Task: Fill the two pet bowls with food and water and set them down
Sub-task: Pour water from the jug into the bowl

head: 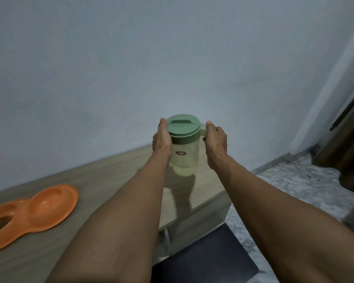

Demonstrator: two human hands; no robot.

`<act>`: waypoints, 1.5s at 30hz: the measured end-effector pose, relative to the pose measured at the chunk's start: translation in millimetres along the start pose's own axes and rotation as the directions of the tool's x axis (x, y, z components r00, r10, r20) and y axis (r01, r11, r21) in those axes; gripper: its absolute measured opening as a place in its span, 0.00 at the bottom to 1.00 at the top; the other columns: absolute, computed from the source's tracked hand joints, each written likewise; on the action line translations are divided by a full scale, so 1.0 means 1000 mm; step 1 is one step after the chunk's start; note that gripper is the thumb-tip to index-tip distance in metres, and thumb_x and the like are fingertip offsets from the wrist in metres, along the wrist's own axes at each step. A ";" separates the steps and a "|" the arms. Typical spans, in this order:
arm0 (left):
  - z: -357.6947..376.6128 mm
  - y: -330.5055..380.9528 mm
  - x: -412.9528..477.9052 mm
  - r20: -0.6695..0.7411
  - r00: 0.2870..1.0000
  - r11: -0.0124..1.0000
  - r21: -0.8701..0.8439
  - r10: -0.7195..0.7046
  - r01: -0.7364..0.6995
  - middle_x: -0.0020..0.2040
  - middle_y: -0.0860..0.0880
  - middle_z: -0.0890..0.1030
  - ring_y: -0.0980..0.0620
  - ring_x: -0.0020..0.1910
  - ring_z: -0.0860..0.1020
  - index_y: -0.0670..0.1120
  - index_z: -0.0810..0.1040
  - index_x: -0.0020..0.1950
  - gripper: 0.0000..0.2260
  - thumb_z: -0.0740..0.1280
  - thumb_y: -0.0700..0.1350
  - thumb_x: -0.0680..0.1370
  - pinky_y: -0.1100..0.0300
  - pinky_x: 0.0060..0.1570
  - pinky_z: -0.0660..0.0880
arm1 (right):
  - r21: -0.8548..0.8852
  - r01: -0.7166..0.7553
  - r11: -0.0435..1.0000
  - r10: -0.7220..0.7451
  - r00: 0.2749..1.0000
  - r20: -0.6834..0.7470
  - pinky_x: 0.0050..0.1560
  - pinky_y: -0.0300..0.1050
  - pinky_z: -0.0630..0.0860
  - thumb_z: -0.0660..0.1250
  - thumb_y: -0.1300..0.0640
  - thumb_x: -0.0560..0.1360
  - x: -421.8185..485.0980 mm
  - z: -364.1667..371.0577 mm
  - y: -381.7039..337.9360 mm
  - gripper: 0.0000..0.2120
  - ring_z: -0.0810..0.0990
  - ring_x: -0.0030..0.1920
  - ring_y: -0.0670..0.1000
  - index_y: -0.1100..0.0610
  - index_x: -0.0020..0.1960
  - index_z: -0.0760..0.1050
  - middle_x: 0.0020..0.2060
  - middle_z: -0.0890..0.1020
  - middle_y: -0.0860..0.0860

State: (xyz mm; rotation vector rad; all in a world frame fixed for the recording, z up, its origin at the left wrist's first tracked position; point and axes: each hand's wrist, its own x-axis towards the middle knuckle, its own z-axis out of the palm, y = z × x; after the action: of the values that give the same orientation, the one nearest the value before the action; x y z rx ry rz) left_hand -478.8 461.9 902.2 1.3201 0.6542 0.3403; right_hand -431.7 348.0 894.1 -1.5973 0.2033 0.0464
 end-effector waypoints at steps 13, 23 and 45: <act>-0.137 0.017 -0.104 -0.040 0.999 0.997 -0.066 0.023 -0.026 0.56 0.50 0.81 0.48 0.55 0.78 0.52 0.79 0.52 0.21 0.50 0.60 0.80 0.49 0.61 0.73 | -0.005 0.074 0.997 -0.070 0.961 0.267 0.36 0.47 0.68 0.64 0.44 0.75 -0.156 0.025 -0.009 0.18 0.72 0.33 0.52 0.59 0.40 0.72 0.32 0.75 0.54; -0.242 0.019 -0.111 -0.054 0.998 0.979 -0.203 -0.008 -0.003 0.52 0.47 0.81 0.50 0.47 0.78 0.48 0.78 0.54 0.22 0.49 0.58 0.83 0.55 0.45 0.72 | -0.027 0.143 0.989 -0.122 0.916 0.382 0.33 0.45 0.70 0.71 0.45 0.72 -0.209 0.113 -0.002 0.19 0.73 0.29 0.51 0.62 0.43 0.78 0.32 0.78 0.54; -0.385 -0.038 -0.039 0.102 0.965 0.858 -0.441 -0.243 0.262 0.54 0.46 0.83 0.45 0.55 0.80 0.46 0.79 0.61 0.22 0.65 0.60 0.74 0.53 0.50 0.77 | -0.364 0.262 0.893 -0.165 0.947 0.277 0.37 0.47 0.73 0.73 0.39 0.69 -0.238 0.265 0.031 0.22 0.78 0.32 0.53 0.60 0.40 0.80 0.31 0.81 0.55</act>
State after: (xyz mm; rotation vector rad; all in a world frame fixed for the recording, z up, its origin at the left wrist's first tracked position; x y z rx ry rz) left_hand -751.4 730.9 833.8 0.7809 0.6557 0.2293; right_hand -645.1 635.4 890.0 -1.9949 -0.1876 0.1138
